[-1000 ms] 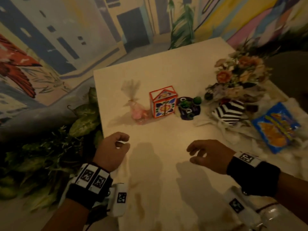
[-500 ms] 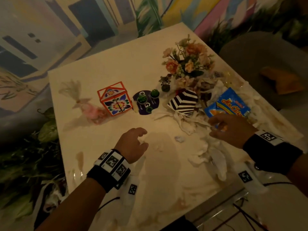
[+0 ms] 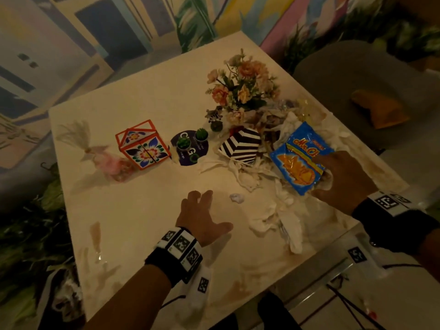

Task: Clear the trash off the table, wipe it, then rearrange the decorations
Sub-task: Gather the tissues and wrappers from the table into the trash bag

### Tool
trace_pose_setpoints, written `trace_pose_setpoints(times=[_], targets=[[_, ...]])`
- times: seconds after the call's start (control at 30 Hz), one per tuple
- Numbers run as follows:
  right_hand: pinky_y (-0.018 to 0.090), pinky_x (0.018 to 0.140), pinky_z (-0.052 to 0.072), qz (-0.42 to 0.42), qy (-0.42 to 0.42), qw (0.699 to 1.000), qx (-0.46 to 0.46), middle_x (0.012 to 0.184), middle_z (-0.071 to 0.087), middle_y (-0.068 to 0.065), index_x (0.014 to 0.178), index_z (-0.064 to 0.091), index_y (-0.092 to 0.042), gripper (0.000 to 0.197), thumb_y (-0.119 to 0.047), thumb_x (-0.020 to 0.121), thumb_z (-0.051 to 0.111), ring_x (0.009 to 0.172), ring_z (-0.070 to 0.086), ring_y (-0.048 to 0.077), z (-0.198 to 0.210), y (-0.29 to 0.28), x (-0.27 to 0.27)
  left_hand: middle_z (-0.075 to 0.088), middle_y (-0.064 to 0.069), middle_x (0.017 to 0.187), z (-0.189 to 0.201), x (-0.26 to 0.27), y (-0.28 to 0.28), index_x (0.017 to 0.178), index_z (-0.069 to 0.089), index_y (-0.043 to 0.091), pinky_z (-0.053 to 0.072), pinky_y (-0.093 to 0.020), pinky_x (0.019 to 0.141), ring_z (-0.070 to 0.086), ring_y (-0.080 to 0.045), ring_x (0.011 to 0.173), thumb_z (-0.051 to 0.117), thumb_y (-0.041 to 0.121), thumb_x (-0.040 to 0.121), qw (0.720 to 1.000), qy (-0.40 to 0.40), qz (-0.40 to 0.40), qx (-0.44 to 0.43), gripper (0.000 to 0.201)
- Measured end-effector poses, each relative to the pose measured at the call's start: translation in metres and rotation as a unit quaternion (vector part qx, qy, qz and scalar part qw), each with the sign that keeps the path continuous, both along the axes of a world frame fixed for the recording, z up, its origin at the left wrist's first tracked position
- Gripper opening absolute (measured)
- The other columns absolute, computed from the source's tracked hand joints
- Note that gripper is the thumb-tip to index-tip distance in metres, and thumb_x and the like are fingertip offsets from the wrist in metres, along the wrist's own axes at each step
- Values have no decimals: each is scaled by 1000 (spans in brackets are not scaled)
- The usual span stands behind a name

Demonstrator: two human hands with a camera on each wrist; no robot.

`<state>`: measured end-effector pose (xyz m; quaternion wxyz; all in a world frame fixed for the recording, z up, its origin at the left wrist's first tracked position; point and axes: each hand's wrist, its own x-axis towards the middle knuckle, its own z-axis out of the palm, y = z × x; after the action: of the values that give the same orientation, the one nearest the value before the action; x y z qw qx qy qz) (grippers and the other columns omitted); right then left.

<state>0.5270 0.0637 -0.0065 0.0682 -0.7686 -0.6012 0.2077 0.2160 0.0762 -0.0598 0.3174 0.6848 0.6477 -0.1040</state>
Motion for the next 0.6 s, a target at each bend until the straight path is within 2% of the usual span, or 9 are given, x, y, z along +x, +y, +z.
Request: trace_pose_setpoints(times=[0.1,0.23,0.3,0.4,0.5,0.6], targets=[[42,100,36,8,-10,1000,2,136,36,16,138,41,-21,92,-25,58,86,120,37,39,-4,19,17,10,-6,151,-2,25,-9,146,11,29,28,-46,110,16,-32,137,57,83,55,1000,16,5,-3,115],[45,109,26,41,-23,999,-27,151,16,10,144,24,-32,104,-39,59,84,135,20,35,-8,47,28,-1,-2,156,3,65,-20,147,2,34,23,-50,111,7,-30,141,49,94,45,999,19,41,-8,127],[48,113,20,64,-18,996,-65,155,5,8,145,15,-38,110,-50,58,81,141,10,34,-12,58,25,-7,-3,157,5,84,-25,146,-4,36,20,-53,112,3,-31,143,45,97,41,998,27,45,-16,131],[52,116,16,113,-40,986,-112,157,-6,4,145,0,-45,124,-71,49,74,144,2,34,-20,64,13,-17,-7,157,3,111,-30,144,-16,38,15,-56,111,-6,-34,144,41,98,42,998,46,32,-31,132],[55,115,14,138,-48,980,-134,157,-11,4,144,-11,-43,129,-74,50,72,144,-1,35,-27,67,-1,-22,-9,155,-2,134,-31,143,-22,37,14,-58,110,-11,-36,143,38,97,48,997,65,-4,-37,128],[58,113,17,142,-68,975,-154,156,-13,9,142,-19,-41,129,-66,56,74,143,-2,42,-34,73,-10,-26,-11,154,-8,147,-33,143,-21,38,14,-59,110,-12,-38,142,40,91,58,995,87,-44,-26,117]])
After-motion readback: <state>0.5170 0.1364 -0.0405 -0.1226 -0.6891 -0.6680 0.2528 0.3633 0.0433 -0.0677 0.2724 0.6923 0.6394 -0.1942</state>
